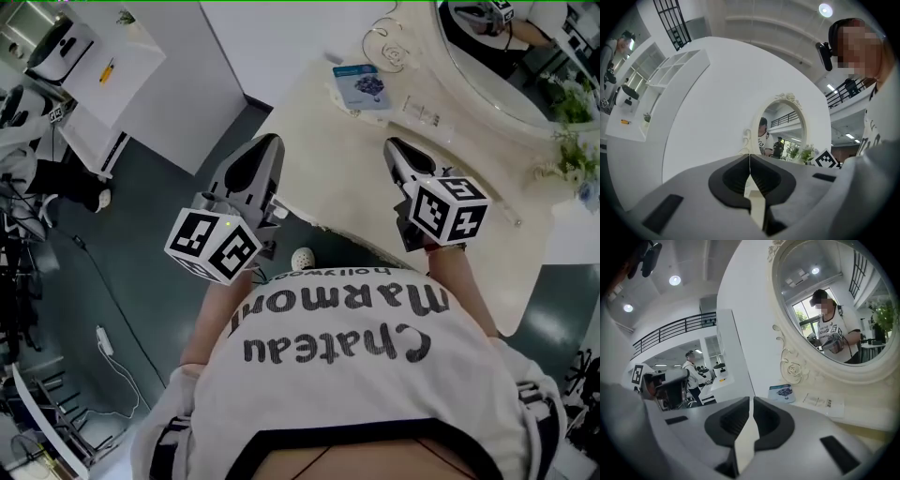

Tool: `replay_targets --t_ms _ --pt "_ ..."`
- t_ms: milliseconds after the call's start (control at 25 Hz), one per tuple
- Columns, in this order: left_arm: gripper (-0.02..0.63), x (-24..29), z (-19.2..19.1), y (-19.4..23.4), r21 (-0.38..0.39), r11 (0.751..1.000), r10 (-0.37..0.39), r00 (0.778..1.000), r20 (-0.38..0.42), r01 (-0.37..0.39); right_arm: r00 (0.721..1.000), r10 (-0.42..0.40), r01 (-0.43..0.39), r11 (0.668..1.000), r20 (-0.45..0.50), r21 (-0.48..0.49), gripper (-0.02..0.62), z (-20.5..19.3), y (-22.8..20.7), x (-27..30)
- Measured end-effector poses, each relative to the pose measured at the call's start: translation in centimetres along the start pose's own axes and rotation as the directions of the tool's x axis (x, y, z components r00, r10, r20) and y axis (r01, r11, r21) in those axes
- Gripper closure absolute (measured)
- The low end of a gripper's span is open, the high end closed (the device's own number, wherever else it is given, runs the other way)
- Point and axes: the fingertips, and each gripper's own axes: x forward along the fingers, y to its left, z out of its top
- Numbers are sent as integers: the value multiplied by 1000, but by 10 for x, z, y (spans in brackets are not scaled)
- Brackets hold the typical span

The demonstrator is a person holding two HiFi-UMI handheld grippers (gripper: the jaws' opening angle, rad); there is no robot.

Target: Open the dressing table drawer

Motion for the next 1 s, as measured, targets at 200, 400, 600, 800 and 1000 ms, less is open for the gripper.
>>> replay_targets --t_ms 200,400,600,800,1000 --pt "583 11 16 47 3 1000 -30 1000 4 30 999 -51 51 999 -3 4 552 5 0 45" --pt "583 22 18 92 1 999 -39 999 -11 39 995 -93 94 996 -40 15 552 -9 -3 87" --pt "583 30 9 123 -27 999 -34 999 -41 33 973 -165 163 986 -159 -25 552 -46 -22 123" --pt "583 31 -2 141 -63 998 -29 997 -74 25 923 -251 244 968 -292 -59 552 -89 -51 146" --pt "583 27 -9 160 -105 994 -10 996 -86 1 890 -283 288 957 -357 -41 551 -110 -66 159"
